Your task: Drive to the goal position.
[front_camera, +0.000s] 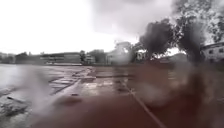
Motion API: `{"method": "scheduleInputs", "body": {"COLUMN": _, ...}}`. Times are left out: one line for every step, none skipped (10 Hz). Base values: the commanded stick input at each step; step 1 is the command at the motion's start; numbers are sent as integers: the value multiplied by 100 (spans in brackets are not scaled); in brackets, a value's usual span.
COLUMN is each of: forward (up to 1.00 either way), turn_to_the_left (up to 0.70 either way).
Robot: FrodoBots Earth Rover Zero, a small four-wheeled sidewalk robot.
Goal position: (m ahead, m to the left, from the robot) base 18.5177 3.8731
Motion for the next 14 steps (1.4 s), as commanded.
{"method": "scheduleInputs", "body": {"forward": 45, "turn_to_the_left": 0}}
{"method": "scheduleInputs", "body": {"forward": 45, "turn_to_the_left": 0}}
{"method": "scheduleInputs", "body": {"forward": 45, "turn_to_the_left": 0}}
{"method": "scheduleInputs", "body": {"forward": 45, "turn_to_the_left": 0}}
{"method": "scheduleInputs", "body": {"forward": 45, "turn_to_the_left": 0}}
{"method": "scheduleInputs", "body": {"forward": 45, "turn_to_the_left": 0}}
{"method": "scheduleInputs", "body": {"forward": 45, "turn_to_the_left": 0}}
{"method": "scheduleInputs", "body": {"forward": 45, "turn_to_the_left": 0}}
{"method": "scheduleInputs", "body": {"forward": 45, "turn_to_the_left": 0}}
{"method": "scheduleInputs", "body": {"forward": 45, "turn_to_the_left": 0}}
{"method": "scheduleInputs", "body": {"forward": 45, "turn_to_the_left": 0}}
{"method": "scheduleInputs", "body": {"forward": 45, "turn_to_the_left": 0}}
{"method": "scheduleInputs", "body": {"forward": 45, "turn_to_the_left": 0}}
{"method": "scheduleInputs", "body": {"forward": 45, "turn_to_the_left": 0}}
